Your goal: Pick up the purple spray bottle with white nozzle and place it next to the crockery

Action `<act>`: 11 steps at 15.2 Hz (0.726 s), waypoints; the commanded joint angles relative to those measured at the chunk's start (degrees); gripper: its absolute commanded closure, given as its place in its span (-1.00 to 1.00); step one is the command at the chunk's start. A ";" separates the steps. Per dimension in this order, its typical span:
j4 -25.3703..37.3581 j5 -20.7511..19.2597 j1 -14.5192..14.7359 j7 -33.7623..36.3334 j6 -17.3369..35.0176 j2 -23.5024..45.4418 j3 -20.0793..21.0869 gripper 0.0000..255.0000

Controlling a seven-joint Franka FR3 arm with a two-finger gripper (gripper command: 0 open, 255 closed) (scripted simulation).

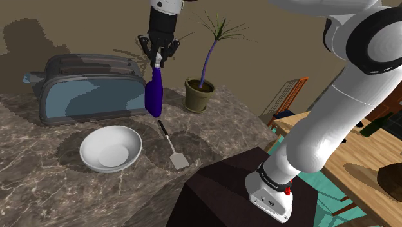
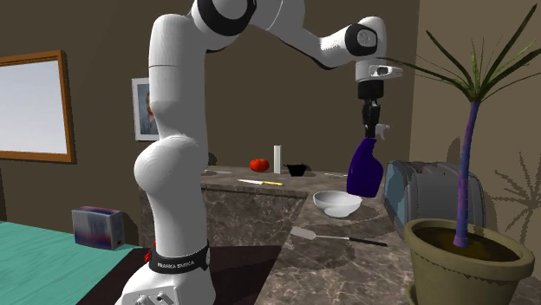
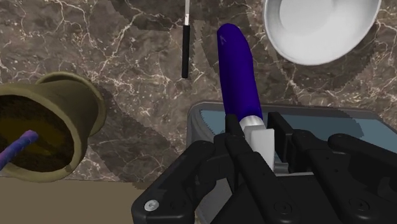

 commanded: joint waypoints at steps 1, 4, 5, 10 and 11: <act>-1.52 -0.03 -0.03 0.01 1.60 0.05 -0.03 1.00; -3.70 -0.10 -0.04 0.10 3.88 0.16 -0.04 1.00; -4.40 -0.13 -0.04 0.13 4.64 0.22 -0.04 1.00; -7.67 -0.38 -0.02 0.37 8.38 0.74 -0.04 1.00; -8.28 -0.45 -0.01 0.43 9.13 0.88 -0.04 1.00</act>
